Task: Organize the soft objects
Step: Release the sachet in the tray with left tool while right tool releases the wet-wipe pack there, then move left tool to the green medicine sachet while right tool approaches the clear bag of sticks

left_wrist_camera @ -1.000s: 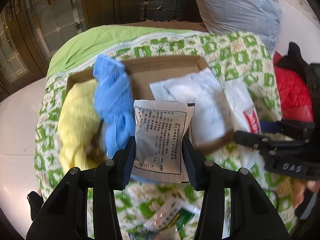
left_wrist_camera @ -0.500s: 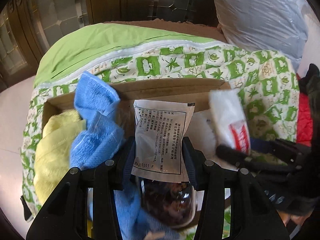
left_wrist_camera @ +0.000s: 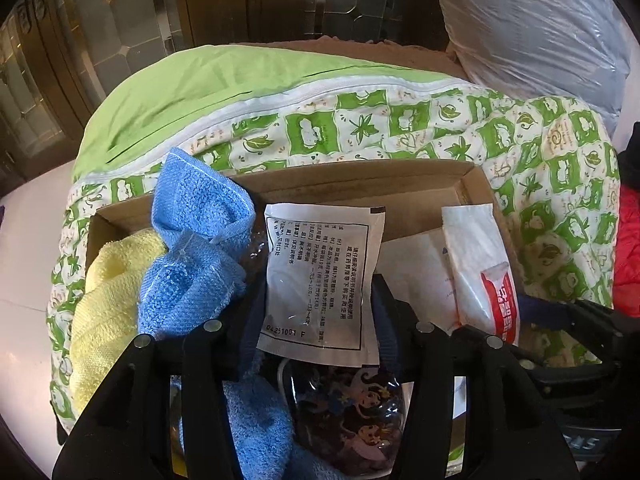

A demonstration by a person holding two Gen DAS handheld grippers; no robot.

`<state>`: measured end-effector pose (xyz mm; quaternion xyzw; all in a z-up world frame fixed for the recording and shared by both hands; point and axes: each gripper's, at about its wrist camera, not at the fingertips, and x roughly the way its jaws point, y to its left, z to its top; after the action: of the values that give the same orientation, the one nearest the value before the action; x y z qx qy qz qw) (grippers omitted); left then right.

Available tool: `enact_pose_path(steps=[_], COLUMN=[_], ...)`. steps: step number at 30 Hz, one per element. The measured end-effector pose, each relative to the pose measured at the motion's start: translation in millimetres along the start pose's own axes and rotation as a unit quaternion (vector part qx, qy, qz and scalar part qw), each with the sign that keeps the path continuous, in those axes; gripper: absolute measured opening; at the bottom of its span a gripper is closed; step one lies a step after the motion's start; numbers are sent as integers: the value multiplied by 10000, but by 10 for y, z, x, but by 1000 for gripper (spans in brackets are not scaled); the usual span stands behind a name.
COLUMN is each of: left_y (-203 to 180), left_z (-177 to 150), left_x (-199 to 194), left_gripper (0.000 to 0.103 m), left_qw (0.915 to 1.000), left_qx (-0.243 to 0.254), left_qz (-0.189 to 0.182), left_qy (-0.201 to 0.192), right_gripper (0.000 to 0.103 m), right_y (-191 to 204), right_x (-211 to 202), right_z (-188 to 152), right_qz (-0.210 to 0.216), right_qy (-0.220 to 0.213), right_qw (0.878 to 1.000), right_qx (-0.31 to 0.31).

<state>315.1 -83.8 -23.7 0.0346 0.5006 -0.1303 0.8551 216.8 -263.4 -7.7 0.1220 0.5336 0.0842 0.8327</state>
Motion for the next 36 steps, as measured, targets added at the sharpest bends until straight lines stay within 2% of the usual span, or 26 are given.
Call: enact_pose_path(steps=[5,9,11,18,20,23,26,30,33,36], left_y=[12,37,39,31,-11,-28,65,328,496,631], left_z=[3,38,55,15,-110,-457,-912,-1552,-1835,-1954], left_x=[-78,-157,-179,-301,-404,-614,-807,-900,-892,-935], left_gripper=[52,58,62,62,62,62,62,62,62,62], left_qw=[9999,9995,9996,9997,10000,9987,9985,9988,9979,9973], left_qx=[-142,-276,-282,-238,22,406,479,153,-86,-463], left_qz=[-83,-119,-90,-51,20,313,225,104,208,49], left_qy=[-29,-51,-41,-13,-24,41,132,460,601,563], right_gripper=[78,78,78,78,78,78,78,78,78,78], right_y=[-113,-209,-214,-141,-120,-131,-155,-131,-96,-56], right_x=[-239,-388,-439,-491,-451,-465,-465,-438,-435,-431], right_z=[-56,-160,-212,-373,-397,-533,-708,-882,-987,-1102], right_qz=[256,392,435,404,388,330,284,214,186,139], right_qy=[-366,-579,-630,-647,-579,-511,-390,-245,-218,-210], right_qw=[9987,9968,9961,9968,9973,9981,9988,9994,9995,9993], right_qx=[228,382,436,254,221,130,63,-69,-157,-266])
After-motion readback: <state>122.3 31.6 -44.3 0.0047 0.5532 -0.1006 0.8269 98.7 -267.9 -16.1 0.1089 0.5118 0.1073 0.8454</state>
